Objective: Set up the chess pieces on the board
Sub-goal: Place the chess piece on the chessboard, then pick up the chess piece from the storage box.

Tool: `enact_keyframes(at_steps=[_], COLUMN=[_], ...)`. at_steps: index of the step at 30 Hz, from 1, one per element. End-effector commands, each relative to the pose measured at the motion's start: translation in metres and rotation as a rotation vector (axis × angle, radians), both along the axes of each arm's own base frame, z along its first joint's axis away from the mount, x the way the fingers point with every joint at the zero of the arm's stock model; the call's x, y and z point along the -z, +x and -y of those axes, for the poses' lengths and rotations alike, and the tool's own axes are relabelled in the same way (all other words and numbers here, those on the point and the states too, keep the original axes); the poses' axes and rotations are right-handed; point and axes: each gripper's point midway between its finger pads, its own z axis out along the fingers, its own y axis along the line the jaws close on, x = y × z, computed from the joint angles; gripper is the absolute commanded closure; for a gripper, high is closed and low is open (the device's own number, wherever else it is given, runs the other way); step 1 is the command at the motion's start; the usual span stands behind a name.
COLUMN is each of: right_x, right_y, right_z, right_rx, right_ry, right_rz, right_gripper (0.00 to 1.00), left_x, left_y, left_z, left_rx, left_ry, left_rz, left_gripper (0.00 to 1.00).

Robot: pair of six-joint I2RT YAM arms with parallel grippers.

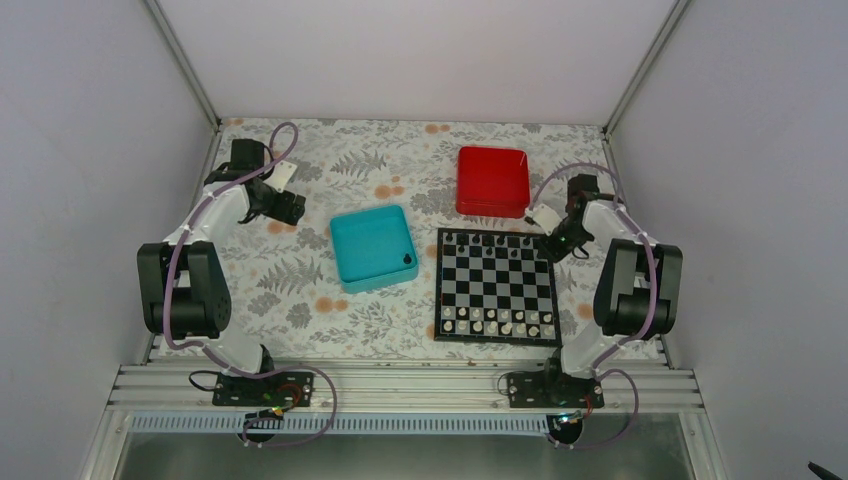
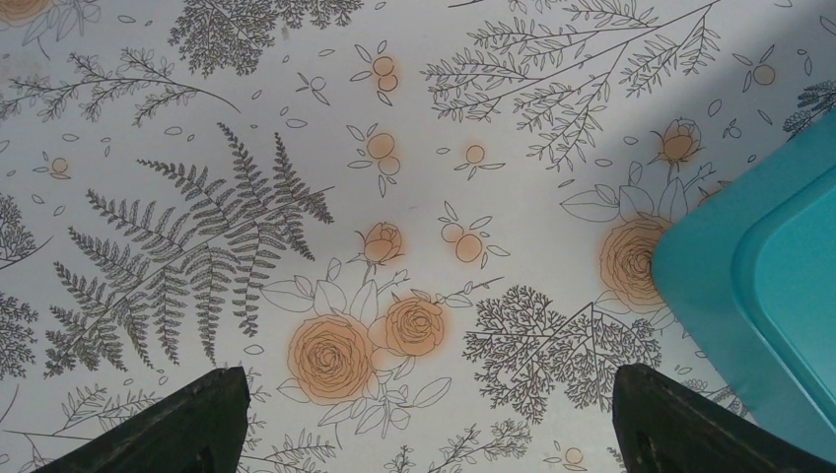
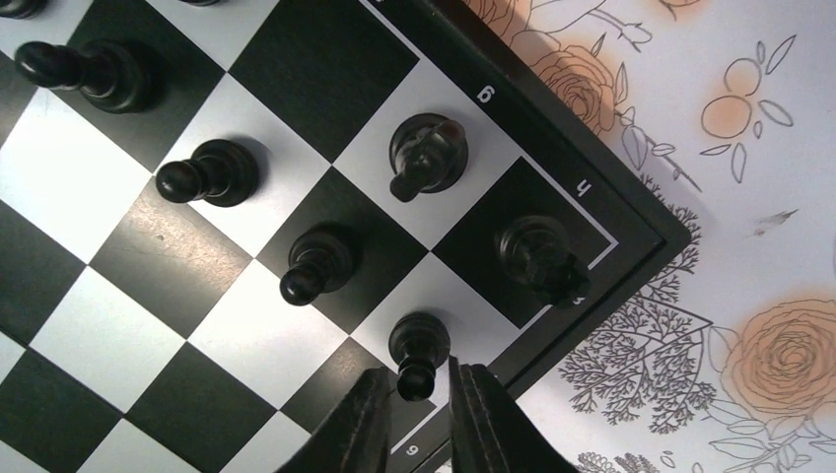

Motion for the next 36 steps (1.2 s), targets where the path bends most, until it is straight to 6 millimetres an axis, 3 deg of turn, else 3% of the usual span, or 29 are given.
enact_keyframes(at_steps=[1,6,9,12,15,18,21,24,28,32,36], right_x=[-0.014,-0.060,-0.099,-0.139,-0.177,-0.191,-0.172,-0.140,-0.123,-0.113,-0.088], right_y=[0.014,0.002,-0.005,-0.005,-0.002,-0.006,-0.014,-0.015,-0.015,-0.020,-0.018], right_z=[0.005,0.000,-0.020,-0.064,-0.128,-0.193,-0.248,-0.285,-0.327,-0.351,-0.353], right_rx=[0.005,-0.006,-0.054,-0.144,-0.266,-0.404,-0.553,-0.655,-0.812,-0.959,-1.040], right_ry=[-0.008,-0.006,0.018,0.048,0.084,0.110,0.076,0.007,-0.006,0.006,-0.056], right_rz=[0.050,0.069,0.104,0.173,0.255,0.286,0.249,0.196,0.240,0.284,0.229], right_gripper=[0.79,0.70,0.66,0.64,0.61,0.56,0.55,0.55,0.49,0.48,0.49], left_x=[-0.002,-0.002,-0.004,-0.007,-0.010,-0.014,-0.017,-0.017,-0.017,-0.013,-0.010], left_y=[0.000,-0.001,-0.001,0.001,0.002,0.000,-0.001,-0.002,-0.002,-0.002,-0.003], left_z=[0.000,0.000,0.000,0.002,0.003,0.005,0.005,0.007,0.008,0.006,0.004], left_rx=[-0.006,-0.005,-0.004,0.000,0.004,0.015,0.019,0.023,0.030,0.029,0.026], left_ry=[-0.012,-0.012,-0.015,-0.023,-0.027,-0.031,-0.035,-0.042,-0.048,-0.037,-0.024], left_rz=[0.007,0.009,0.014,0.023,0.032,0.044,0.053,0.059,0.062,0.059,0.067], left_gripper=[0.09,0.09,0.09,0.09,0.09,0.09,0.09,0.09,0.09,0.09,0.09])
